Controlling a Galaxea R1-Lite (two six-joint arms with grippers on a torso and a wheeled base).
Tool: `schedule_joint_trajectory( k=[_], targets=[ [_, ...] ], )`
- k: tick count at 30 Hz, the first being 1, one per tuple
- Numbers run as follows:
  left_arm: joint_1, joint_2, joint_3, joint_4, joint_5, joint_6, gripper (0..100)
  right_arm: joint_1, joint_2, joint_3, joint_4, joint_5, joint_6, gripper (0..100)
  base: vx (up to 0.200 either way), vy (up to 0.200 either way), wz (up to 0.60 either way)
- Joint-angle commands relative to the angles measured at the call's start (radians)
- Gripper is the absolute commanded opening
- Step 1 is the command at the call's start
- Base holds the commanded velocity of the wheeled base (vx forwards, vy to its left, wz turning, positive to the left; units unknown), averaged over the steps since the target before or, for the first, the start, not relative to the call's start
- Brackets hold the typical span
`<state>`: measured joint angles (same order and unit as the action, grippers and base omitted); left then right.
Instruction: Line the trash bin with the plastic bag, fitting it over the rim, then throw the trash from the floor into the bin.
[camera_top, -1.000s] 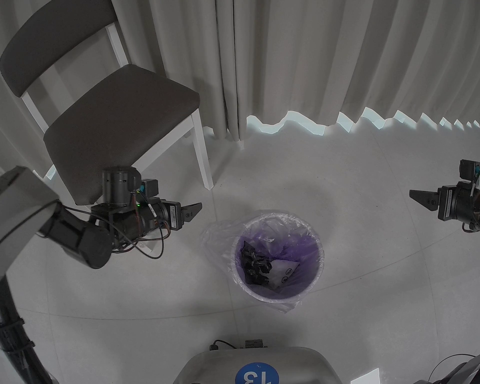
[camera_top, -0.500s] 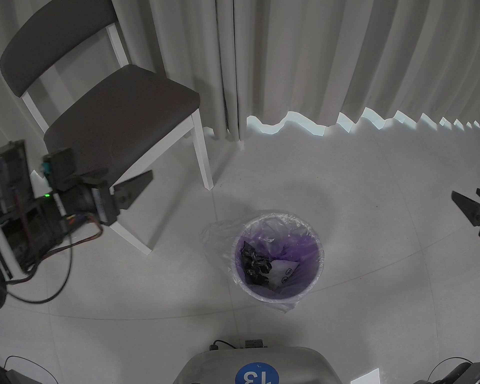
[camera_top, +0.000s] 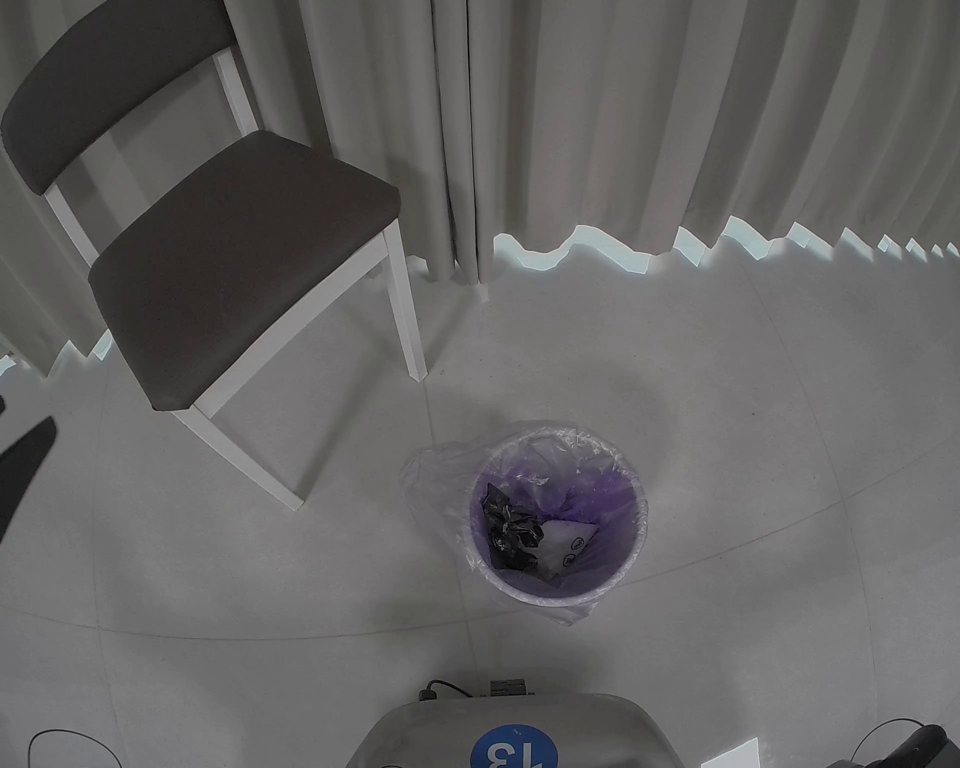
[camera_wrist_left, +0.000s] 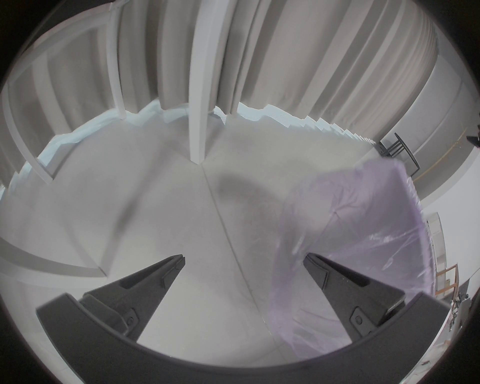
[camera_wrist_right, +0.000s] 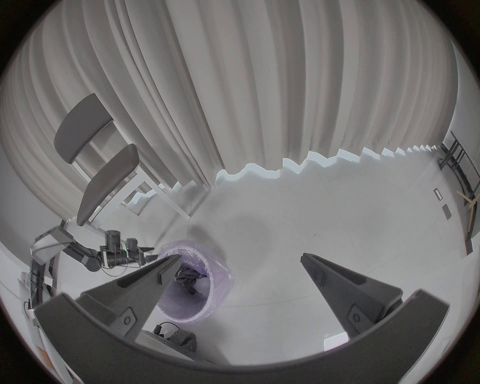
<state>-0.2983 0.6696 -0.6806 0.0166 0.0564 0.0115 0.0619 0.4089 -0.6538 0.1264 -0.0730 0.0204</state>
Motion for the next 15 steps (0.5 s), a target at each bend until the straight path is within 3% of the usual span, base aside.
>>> schedule_joint_trajectory(
  k=[1, 8, 15],
  targets=[
    [0.065, -0.209, -0.005, 0.042, 0.013, 0.007, 100, -0.002, -0.205, -0.007, 0.062, -0.021, 0.006, 100, 0.0, 0.0, 0.0],
    [0.08, -0.312, -0.002, 0.131, 0.014, 0.007, 100, 0.044, -0.305, 0.019, 0.119, -0.021, 0.009, 100, 0.0, 0.0, 0.0],
    [0.102, -0.403, -0.008, 0.158, 0.016, 0.008, 100, 0.053, -0.305, 0.014, 0.09, -0.018, 0.069, 100, 0.0, 0.0, 0.0]
  ],
)
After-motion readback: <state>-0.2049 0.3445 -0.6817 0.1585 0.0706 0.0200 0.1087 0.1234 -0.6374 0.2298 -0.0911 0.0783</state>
